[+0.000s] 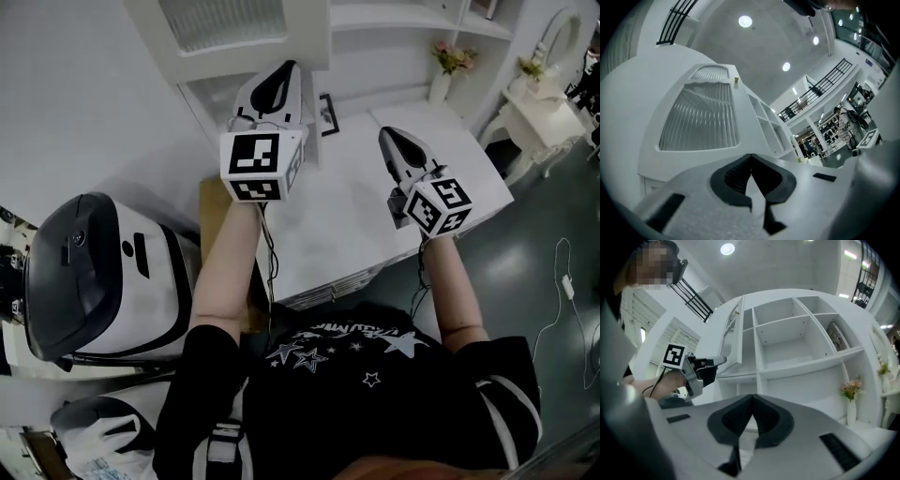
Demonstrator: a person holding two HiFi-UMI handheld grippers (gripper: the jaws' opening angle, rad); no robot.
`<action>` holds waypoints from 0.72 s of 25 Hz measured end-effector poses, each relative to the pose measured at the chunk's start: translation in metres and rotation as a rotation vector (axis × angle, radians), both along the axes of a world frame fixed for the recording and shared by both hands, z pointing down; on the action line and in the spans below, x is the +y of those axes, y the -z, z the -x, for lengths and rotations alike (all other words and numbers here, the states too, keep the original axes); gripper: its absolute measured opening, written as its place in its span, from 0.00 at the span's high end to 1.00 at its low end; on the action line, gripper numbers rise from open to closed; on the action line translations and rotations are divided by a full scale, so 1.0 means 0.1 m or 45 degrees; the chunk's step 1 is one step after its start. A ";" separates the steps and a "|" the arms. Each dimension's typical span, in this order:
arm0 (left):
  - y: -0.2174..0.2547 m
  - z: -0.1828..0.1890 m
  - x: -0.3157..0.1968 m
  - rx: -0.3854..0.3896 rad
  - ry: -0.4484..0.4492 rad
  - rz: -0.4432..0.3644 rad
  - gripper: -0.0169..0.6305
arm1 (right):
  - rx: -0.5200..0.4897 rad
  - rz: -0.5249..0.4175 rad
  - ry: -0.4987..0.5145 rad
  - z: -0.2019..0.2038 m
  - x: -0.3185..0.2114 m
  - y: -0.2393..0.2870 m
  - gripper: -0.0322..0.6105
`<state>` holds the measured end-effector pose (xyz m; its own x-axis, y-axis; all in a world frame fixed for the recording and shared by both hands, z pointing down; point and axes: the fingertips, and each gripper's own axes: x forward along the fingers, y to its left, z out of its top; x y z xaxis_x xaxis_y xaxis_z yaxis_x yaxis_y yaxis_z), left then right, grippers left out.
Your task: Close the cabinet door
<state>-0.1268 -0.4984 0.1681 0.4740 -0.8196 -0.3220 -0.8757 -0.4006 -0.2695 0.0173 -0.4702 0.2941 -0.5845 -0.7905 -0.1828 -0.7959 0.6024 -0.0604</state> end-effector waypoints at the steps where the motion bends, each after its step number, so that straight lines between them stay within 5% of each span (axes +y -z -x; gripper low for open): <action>1: 0.00 0.00 -0.11 -0.002 0.008 0.018 0.96 | -0.004 -0.002 -0.006 -0.06 -0.04 0.01 0.94; 11: 0.05 -0.09 -0.55 0.025 0.068 0.055 0.96 | -0.033 0.025 0.053 -0.40 -0.72 0.03 0.94; 18: 0.22 -0.18 -0.83 -0.004 0.105 -0.018 0.96 | -0.031 0.016 0.135 -0.39 -1.08 0.06 0.94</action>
